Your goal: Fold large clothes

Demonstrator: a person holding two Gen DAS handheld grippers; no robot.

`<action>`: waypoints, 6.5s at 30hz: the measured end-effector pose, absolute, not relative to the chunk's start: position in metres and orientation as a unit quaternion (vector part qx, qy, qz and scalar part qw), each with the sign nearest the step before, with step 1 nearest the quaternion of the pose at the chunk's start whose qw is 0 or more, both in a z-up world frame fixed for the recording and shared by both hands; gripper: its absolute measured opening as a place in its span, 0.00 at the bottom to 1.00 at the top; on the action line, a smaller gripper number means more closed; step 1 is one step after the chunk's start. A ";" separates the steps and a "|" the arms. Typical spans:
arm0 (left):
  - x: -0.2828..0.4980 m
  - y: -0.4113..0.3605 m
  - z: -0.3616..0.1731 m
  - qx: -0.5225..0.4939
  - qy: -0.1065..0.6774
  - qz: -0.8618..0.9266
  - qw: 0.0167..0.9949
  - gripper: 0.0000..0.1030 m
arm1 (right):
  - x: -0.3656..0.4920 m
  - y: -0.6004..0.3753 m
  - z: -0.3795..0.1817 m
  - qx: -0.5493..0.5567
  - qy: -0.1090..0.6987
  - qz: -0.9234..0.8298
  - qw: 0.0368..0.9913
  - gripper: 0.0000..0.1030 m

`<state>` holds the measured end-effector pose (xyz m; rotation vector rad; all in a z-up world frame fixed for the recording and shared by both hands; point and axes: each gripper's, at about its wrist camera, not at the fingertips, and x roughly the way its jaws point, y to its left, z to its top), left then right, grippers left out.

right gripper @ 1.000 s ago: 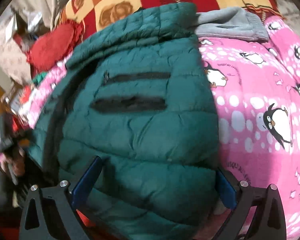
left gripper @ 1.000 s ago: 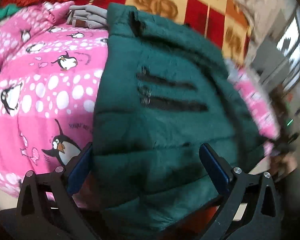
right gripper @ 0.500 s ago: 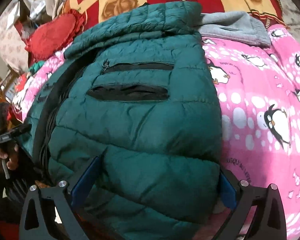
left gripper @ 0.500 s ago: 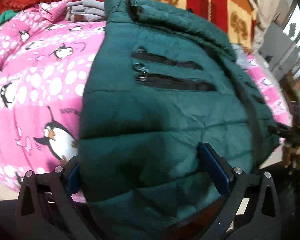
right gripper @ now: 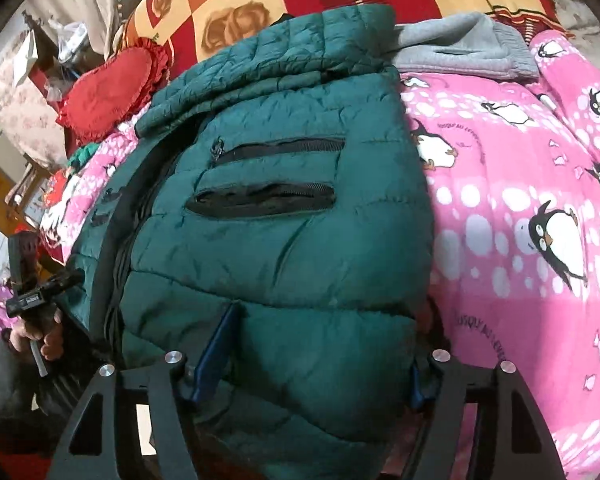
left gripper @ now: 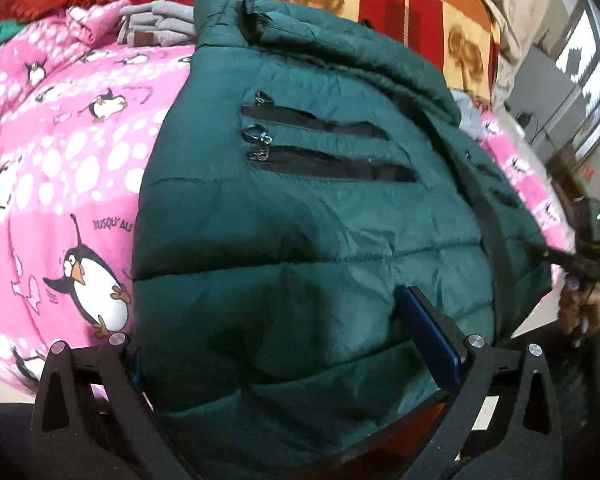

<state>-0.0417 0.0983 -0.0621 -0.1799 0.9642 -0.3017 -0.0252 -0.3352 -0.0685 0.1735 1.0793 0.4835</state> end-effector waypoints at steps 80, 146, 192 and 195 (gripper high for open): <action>-0.101 0.131 -0.001 -0.140 0.408 -0.119 0.894 0.33 | -0.119 -0.326 0.002 0.116 0.366 0.280 0.880 0.21; -0.050 0.135 0.093 -0.151 0.245 -0.096 0.953 0.15 | -0.040 -0.334 0.073 0.122 0.253 0.181 0.943 0.20; 0.247 0.114 -0.026 -0.164 0.341 0.057 0.924 0.17 | 0.243 -0.321 -0.045 0.195 0.374 0.105 0.901 0.25; 0.247 0.113 -0.025 -0.163 0.341 0.058 0.924 0.17 | 0.243 -0.322 -0.047 0.202 0.375 0.108 0.898 0.26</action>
